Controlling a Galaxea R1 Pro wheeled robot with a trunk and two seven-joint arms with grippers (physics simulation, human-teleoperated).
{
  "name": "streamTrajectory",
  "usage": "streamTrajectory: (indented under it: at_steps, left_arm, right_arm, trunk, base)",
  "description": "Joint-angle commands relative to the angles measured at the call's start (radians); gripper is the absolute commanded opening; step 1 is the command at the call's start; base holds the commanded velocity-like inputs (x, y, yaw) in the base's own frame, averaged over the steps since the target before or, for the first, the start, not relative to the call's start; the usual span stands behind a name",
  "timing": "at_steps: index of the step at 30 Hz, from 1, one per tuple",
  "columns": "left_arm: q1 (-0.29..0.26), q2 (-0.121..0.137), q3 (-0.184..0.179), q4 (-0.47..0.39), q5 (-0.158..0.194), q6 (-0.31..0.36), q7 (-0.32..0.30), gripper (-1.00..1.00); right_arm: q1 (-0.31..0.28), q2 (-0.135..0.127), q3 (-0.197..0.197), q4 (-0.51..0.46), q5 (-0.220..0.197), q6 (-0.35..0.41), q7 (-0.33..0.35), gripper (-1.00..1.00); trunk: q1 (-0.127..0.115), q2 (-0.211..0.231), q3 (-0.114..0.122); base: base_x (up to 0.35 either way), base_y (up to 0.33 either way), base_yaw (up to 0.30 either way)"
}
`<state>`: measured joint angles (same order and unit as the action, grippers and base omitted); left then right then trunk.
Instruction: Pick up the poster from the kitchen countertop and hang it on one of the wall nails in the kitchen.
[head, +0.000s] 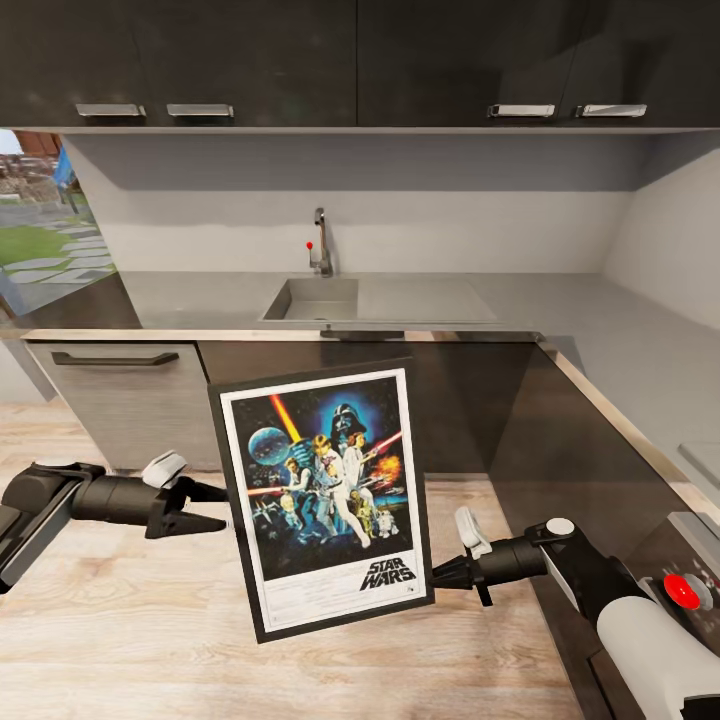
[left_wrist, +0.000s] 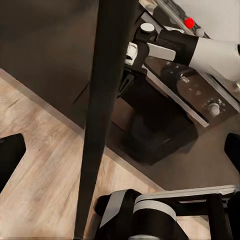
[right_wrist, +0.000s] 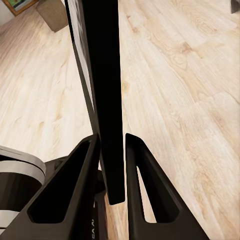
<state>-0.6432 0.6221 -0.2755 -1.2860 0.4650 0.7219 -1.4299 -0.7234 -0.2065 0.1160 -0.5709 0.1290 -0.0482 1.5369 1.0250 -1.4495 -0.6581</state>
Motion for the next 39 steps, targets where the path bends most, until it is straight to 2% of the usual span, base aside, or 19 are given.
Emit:
streamTrajectory:
  at_steps: [1, 2, 5, 8, 15, 19, 21, 25, 29, 33, 34, 37, 38, 39]
  left_arm:
    - [-0.001, 0.014, -0.002, 0.010, 0.006, 0.004, -0.024, 1.00]
    - [-0.001, 0.028, 0.000, 0.036, 0.006, -0.009, -0.063, 1.00]
    - [-0.001, 0.037, 0.001, 0.076, 0.006, -0.044, -0.091, 1.00]
    - [-0.001, 0.041, 0.002, 0.104, 0.006, -0.070, -0.100, 1.00]
    - [0.000, 0.045, 0.003, 0.271, 0.006, -0.185, -0.140, 1.00]
    - [-0.001, 0.045, 0.013, 0.345, 0.006, -0.201, -0.141, 1.00]
    - [0.000, 0.045, 0.036, 0.379, 0.006, -0.203, -0.141, 1.00]
    - [0.000, 0.042, 0.051, 0.442, 0.006, -0.205, -0.141, 1.00]
    - [0.000, 0.027, 0.054, 0.498, 0.007, -0.227, -0.140, 1.00]
    - [0.000, -0.006, 0.054, 0.583, 0.008, -0.277, -0.139, 1.00]
    - [0.000, -0.032, 0.055, 0.622, 0.009, -0.292, -0.139, 1.00]
    - [0.000, -0.074, 0.063, 0.684, 0.010, -0.317, -0.138, 1.00]
    - [0.000, -0.093, 0.082, 0.724, 0.010, -0.335, -0.138, 1.00]
    - [0.000, -0.101, 0.092, 0.743, 0.010, -0.344, -0.138, 1.00]
  right_arm:
    - [-0.001, -0.001, 0.002, -0.001, 0.001, -0.002, 0.002, -1.00]
    - [-0.001, -0.001, 0.002, -0.001, 0.001, -0.002, 0.002, -1.00]
    - [-0.001, -0.001, 0.002, -0.001, 0.001, -0.002, 0.001, -1.00]
    - [-0.001, -0.001, 0.002, -0.001, 0.001, -0.002, 0.001, -1.00]
    - [-0.001, -0.001, -0.002, -0.001, 0.001, -0.009, 0.002, -1.00]
    - [-0.001, -0.002, -0.002, -0.001, 0.001, -0.036, 0.001, -1.00]
    - [-0.001, -0.002, -0.003, 0.000, 0.001, -0.040, 0.000, -1.00]
    - [-0.001, -0.002, -0.005, -0.001, 0.001, -0.043, 0.000, -1.00]
    - [-0.001, -0.004, -0.006, -0.001, -0.016, -0.044, 0.000, -1.00]
    - [-0.001, -0.006, -0.006, -0.002, -0.040, -0.044, 0.000, -1.00]
    - [-0.001, -0.008, -0.006, -0.002, -0.043, -0.044, 0.001, -1.00]
    - [-0.001, -0.009, -0.007, -0.003, -0.045, -0.044, 0.001, -1.00]
    - [-0.001, -0.010, -0.007, -0.003, -0.045, -0.044, 0.001, -1.00]
    - [-0.001, -0.010, -0.007, -0.003, -0.045, -0.044, 0.001, -1.00]
  trunk:
    - [0.000, -0.001, -0.001]
    - [0.000, -0.001, -0.001]
    - [0.000, -0.001, -0.001]
    - [0.000, -0.001, -0.001]
    - [0.000, -0.001, -0.001]
    - [0.000, -0.001, -0.001]
    - [0.000, -0.001, -0.001]
    - [0.000, -0.001, -0.001]
    - [0.000, -0.001, -0.001]
    - [0.000, -0.001, -0.001]
    - [0.000, -0.001, -0.001]
    - [0.000, -0.001, -0.001]
    - [0.000, -0.001, -0.001]
    - [0.000, -0.001, -0.001]
  base:
    - [0.000, 0.000, 0.000]
    - [0.000, 0.000, 0.000]
    - [0.000, 0.000, 0.000]
    - [0.000, 0.000, 0.000]
    - [0.000, 0.000, 0.000]
    - [0.000, 0.000, 0.000]
    - [0.000, 0.000, 0.000]
    - [0.000, 0.000, 0.000]
    - [0.000, 0.000, 0.000]
    - [0.000, 0.000, 0.000]
    - [0.000, 0.000, 0.000]
    - [0.000, 0.000, 0.000]
    - [0.000, 0.000, 0.000]
    - [0.000, 0.000, 0.000]
